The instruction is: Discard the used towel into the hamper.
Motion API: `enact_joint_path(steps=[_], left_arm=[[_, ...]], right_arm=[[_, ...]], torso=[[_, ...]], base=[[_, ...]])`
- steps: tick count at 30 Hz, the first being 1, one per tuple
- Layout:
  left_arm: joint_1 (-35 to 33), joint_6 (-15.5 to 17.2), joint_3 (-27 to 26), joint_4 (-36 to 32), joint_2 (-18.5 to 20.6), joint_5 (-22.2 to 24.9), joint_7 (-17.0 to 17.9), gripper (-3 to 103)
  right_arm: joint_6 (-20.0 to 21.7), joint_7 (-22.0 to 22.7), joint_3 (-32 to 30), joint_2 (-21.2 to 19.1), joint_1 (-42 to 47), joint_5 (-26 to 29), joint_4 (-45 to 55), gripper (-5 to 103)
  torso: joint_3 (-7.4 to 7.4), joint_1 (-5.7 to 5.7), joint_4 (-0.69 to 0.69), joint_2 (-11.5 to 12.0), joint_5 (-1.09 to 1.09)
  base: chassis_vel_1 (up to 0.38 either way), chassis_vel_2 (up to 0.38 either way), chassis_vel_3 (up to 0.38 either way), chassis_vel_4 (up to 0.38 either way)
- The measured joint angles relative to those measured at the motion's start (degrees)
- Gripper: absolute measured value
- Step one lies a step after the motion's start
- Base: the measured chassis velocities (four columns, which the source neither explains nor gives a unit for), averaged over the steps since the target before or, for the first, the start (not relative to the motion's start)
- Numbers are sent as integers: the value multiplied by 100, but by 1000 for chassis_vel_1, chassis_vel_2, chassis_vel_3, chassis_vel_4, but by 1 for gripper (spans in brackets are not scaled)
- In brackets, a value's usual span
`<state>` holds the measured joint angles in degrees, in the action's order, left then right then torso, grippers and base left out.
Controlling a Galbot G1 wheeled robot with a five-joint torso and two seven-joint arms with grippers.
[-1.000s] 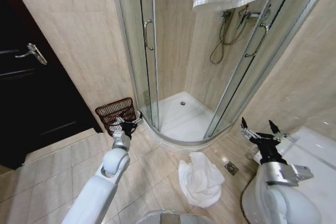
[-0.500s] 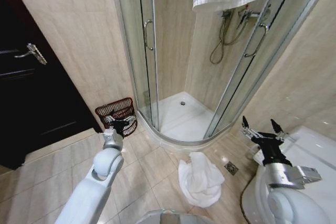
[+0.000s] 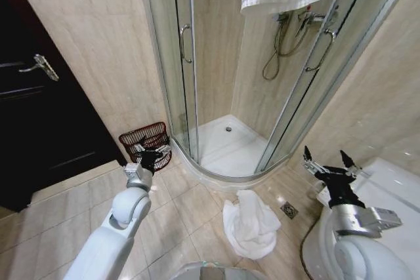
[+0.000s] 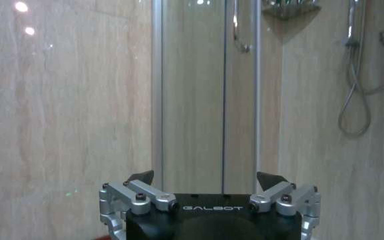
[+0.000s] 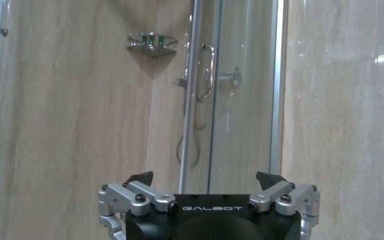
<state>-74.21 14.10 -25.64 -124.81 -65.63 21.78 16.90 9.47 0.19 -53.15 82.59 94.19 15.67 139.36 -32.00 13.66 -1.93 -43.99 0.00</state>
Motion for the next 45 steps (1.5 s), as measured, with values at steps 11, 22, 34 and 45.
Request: enact_joint_path(steps=[11, 22, 34, 45], left_arm=[[-100, -34, -102, -214, 131, -8, 27, 100], [-210, 49, -251, -130, -29, -13, 184, 100], [-277, 50, -448, -142, -10, 50, 166, 100], [-242, 51, -590, -69, 88, 81, 165, 100]], right_arm=[[-74, -7, -10, 38, 55, 22, 39, 100], [-11, -28, 66, 5, -24, 27, 71, 100], [-31, -56, 108, 139, 9, 9, 8, 100], [-86, -387, 284, 313, 87, -77, -22, 100]], torso=[[-155, 120, 0, -275, 0], [-333, 272, -1, -606, 0], [-514, 403, 0, -917, 0], [-696, 545, 0, -1242, 0]], base=[[0, 0, 0, 0], [0, 0, 0, 0], [0, 0, 0, 0], [0, 0, 0, 0]])
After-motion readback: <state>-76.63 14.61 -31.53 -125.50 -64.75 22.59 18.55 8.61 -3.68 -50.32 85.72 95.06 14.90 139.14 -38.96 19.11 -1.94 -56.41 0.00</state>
